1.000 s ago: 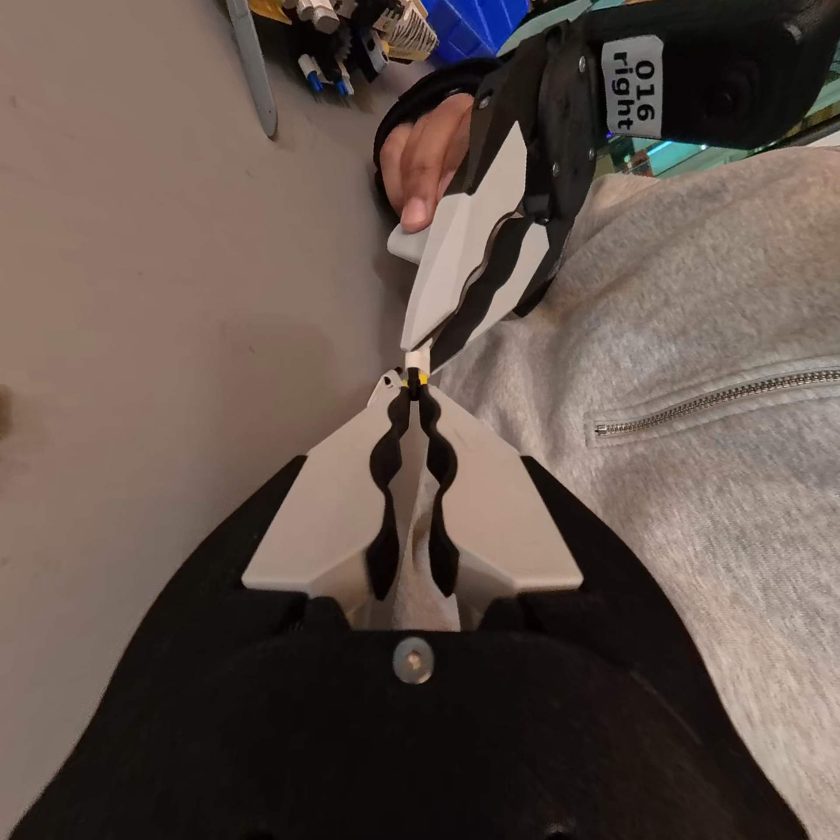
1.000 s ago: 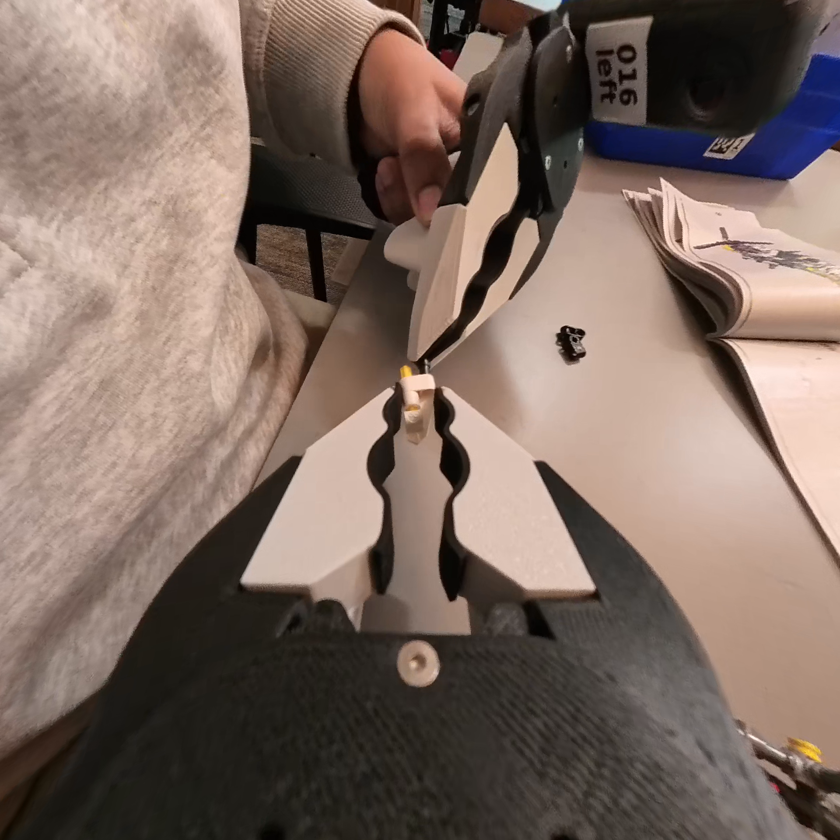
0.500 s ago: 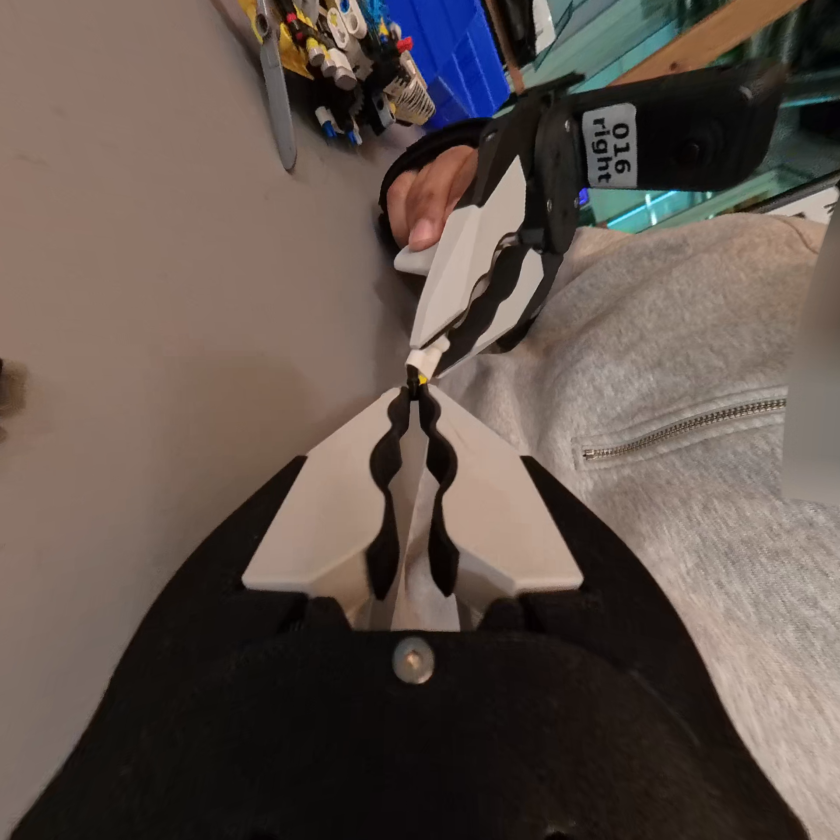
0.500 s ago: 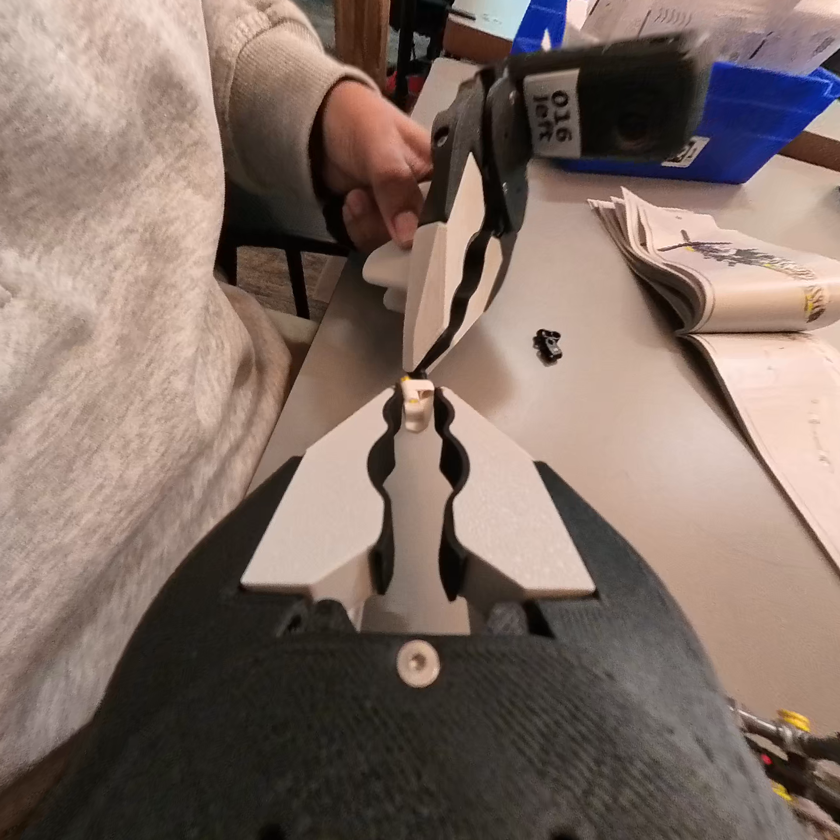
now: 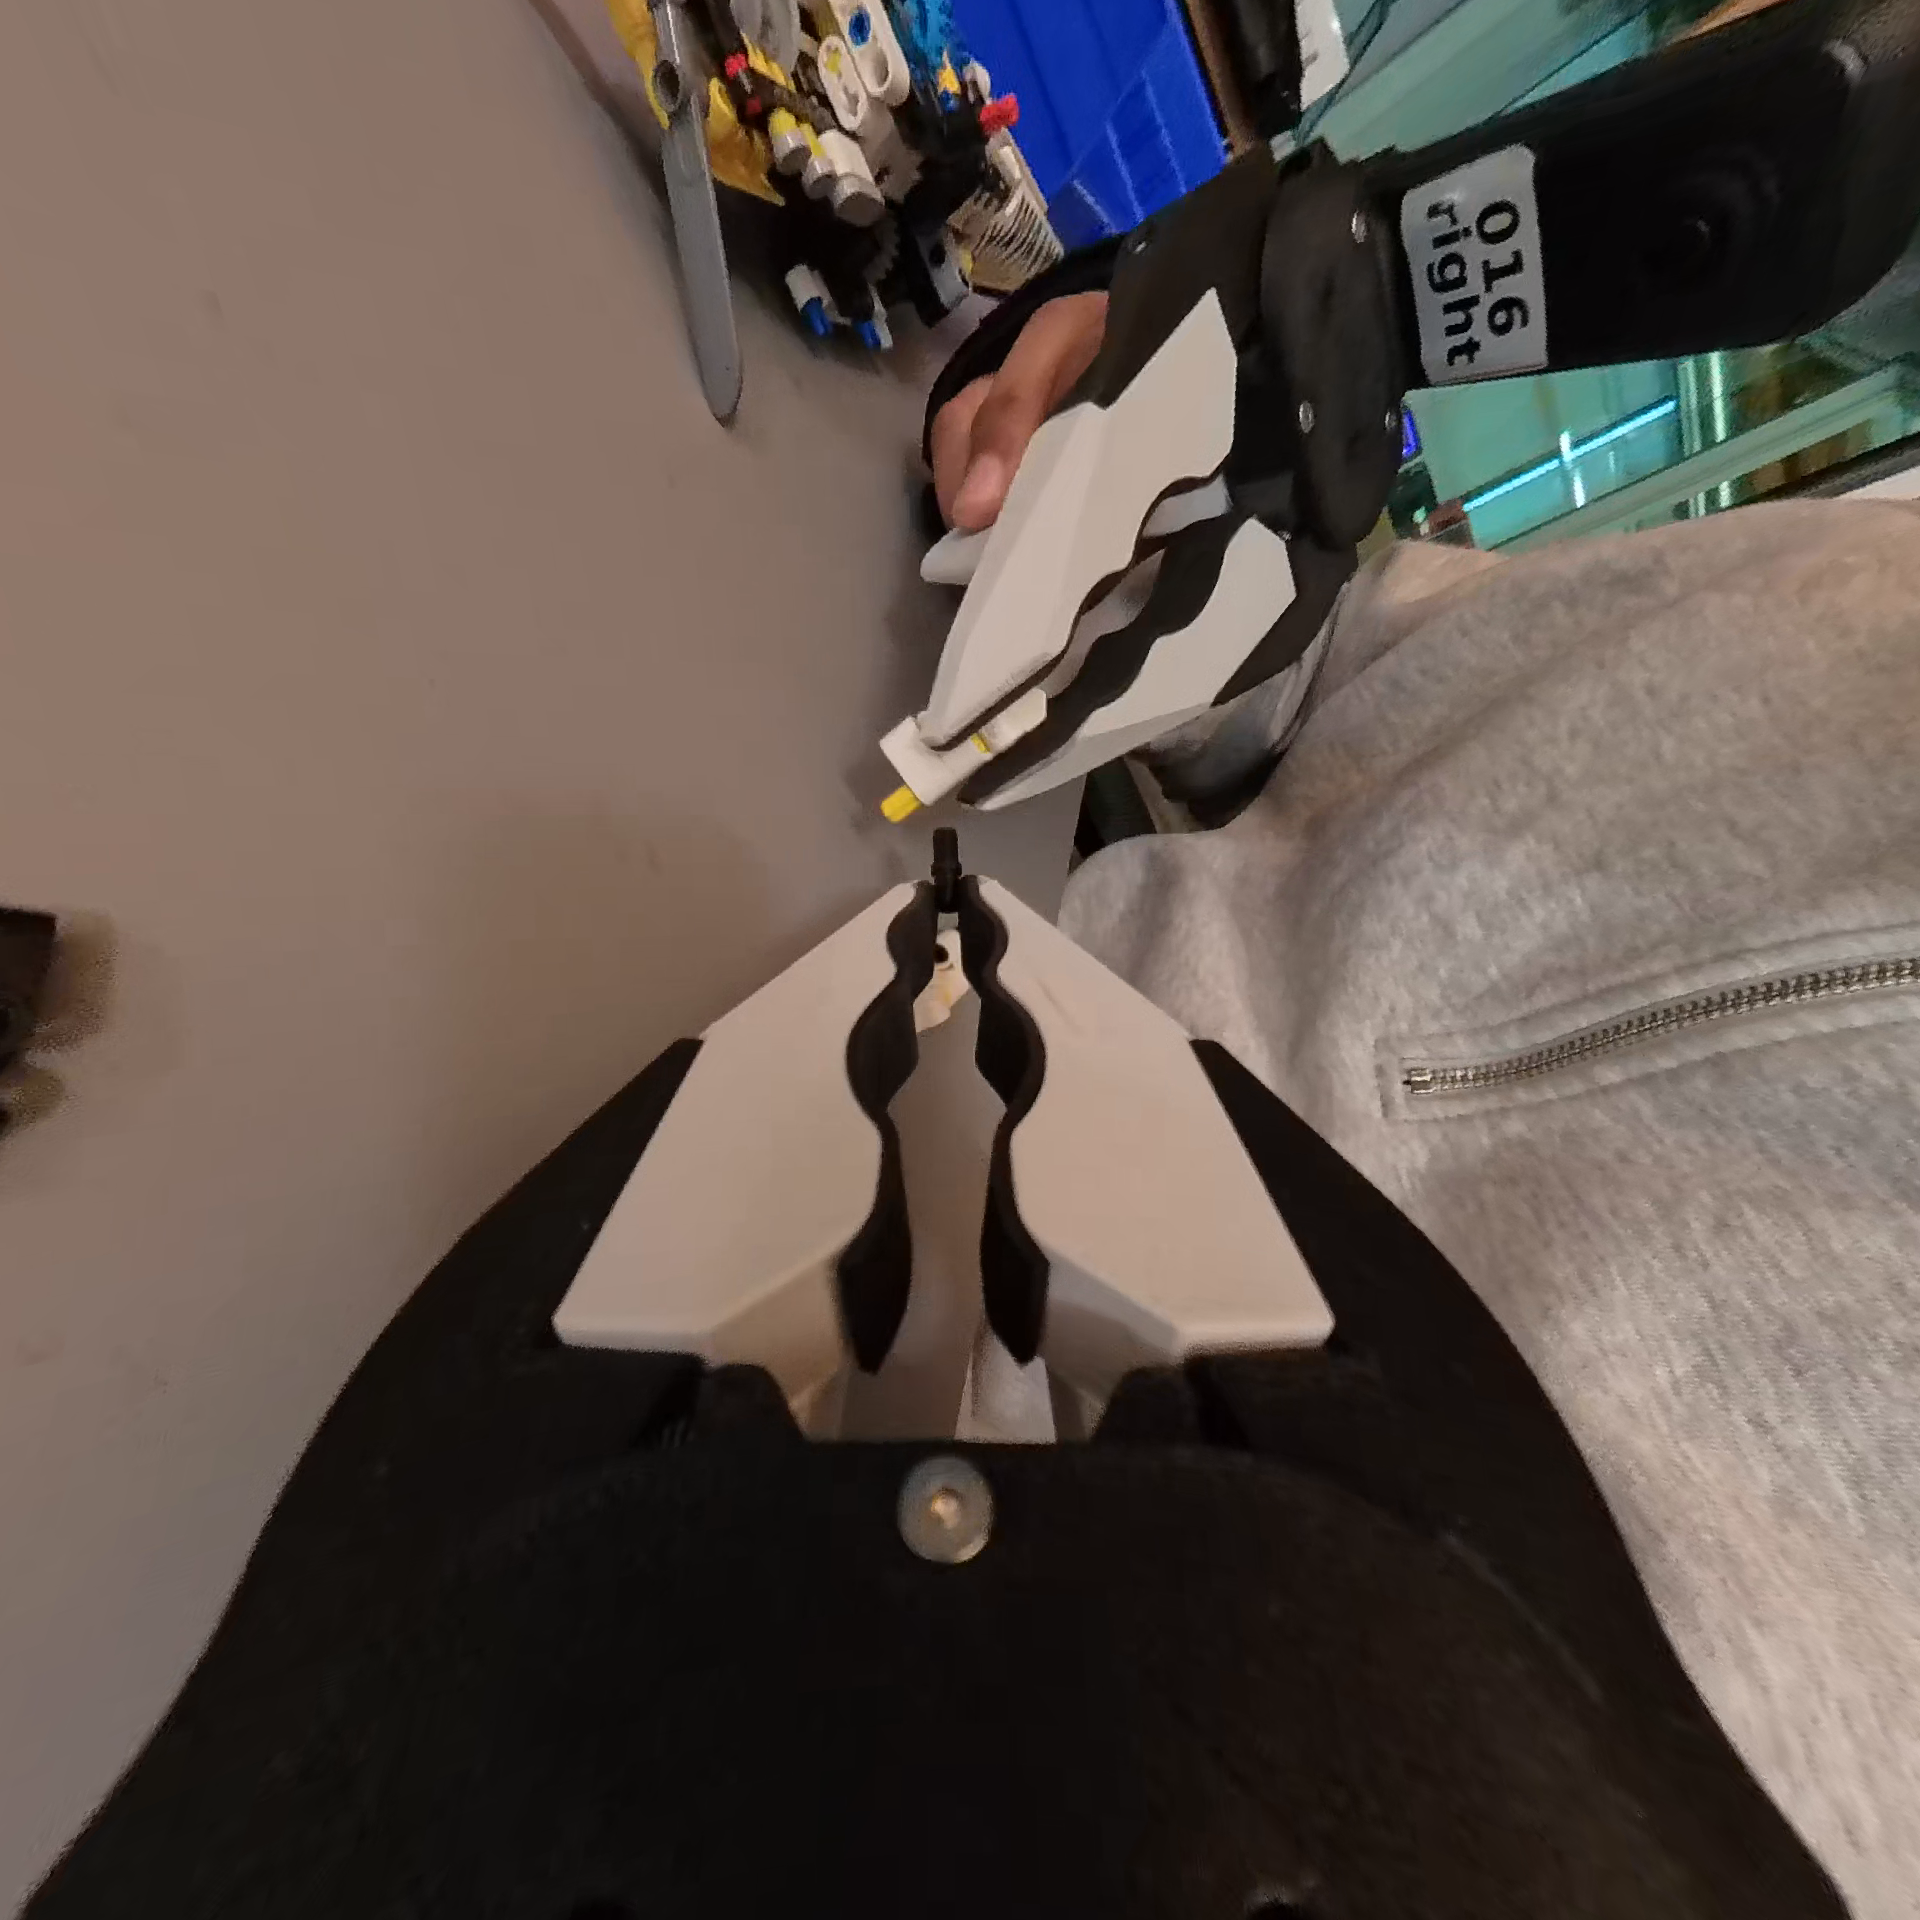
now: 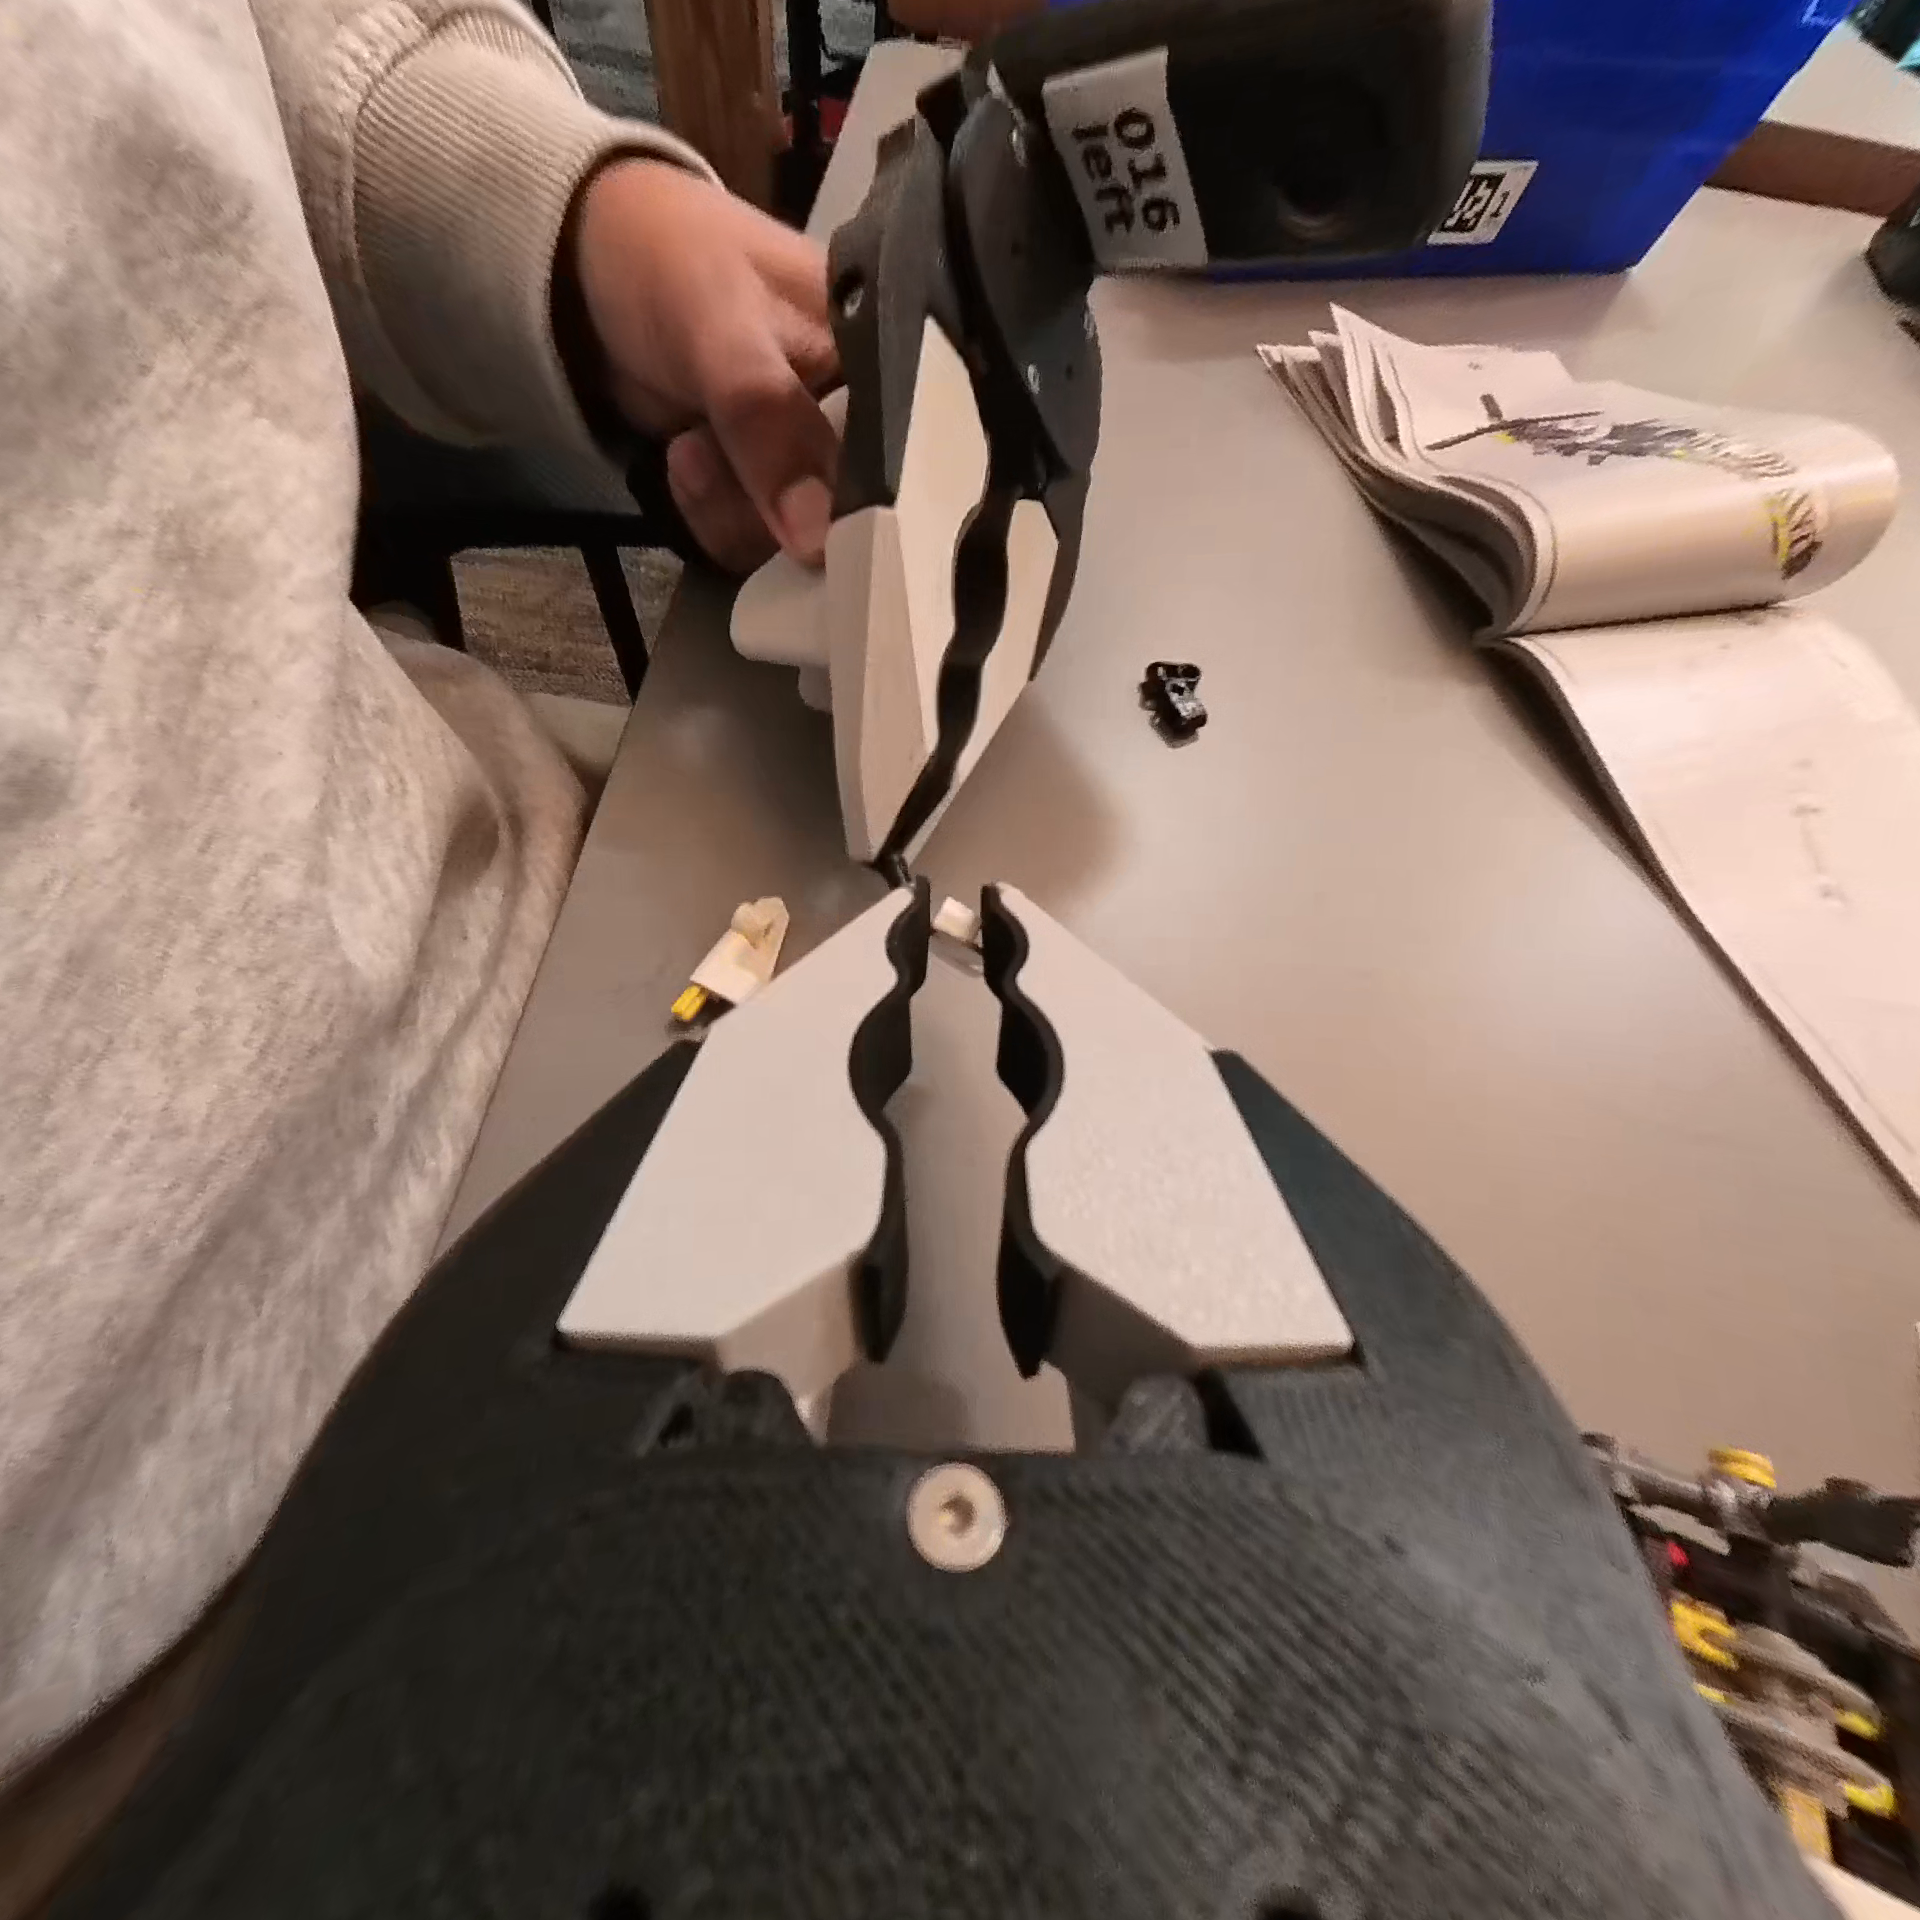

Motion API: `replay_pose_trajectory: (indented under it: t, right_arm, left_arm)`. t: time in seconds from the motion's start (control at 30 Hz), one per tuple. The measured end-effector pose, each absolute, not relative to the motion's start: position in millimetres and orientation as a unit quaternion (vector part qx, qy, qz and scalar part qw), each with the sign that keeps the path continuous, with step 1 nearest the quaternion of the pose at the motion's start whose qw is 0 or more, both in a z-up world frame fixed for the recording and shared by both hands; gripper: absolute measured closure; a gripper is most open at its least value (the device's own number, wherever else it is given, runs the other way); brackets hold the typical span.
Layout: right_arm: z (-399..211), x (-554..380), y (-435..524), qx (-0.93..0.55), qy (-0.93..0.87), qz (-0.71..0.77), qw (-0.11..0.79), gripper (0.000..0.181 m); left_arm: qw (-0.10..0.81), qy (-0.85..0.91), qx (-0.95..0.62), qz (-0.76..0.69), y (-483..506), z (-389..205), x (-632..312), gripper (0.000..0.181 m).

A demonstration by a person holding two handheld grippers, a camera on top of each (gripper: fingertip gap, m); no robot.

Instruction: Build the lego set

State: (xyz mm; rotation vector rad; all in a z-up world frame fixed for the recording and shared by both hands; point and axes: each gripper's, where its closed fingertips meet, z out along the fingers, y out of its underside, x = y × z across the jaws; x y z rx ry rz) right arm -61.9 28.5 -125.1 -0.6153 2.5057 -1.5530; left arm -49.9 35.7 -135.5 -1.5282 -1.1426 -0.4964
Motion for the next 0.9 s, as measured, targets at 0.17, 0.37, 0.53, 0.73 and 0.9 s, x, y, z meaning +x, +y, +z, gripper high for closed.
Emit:
replay_pose_trajectory:
  t: [0.17, 0.37, 0.53, 0.73, 0.9]
  right_arm:
    - [-138.0, -62.7, 38.8, -0.182, 0.857, -0.473, 0.089, 0.173]
    - [-155.1, -69.2, 56.0, -0.159, 0.890, -0.419, 0.090, 0.172]
    - [-162.9, -73.9, 63.9, -0.156, 0.903, -0.393, 0.076, 0.164]
    - [-152.3, -74.1, 67.3, -0.119, 0.900, -0.409, 0.093, 0.159]
    - [-165.0, -81.5, 75.5, -0.132, 0.914, -0.381, 0.049, 0.163]
  left_arm:
    - [0.552, -0.494, -0.641, -0.200, 31.0, -136.8, -51.9, 0.180]
    - [0.555, -0.497, -0.635, -0.203, 28.5, -137.2, -50.8, 0.180]
    - [0.554, -0.490, -0.642, -0.202, 32.6, -137.0, -49.9, 0.180]
    - [0.558, -0.485, -0.642, -0.202, 35.4, -135.3, -48.4, 0.180]
    - [0.562, -0.481, -0.641, -0.204, 37.4, -133.6, -48.8, 0.180]
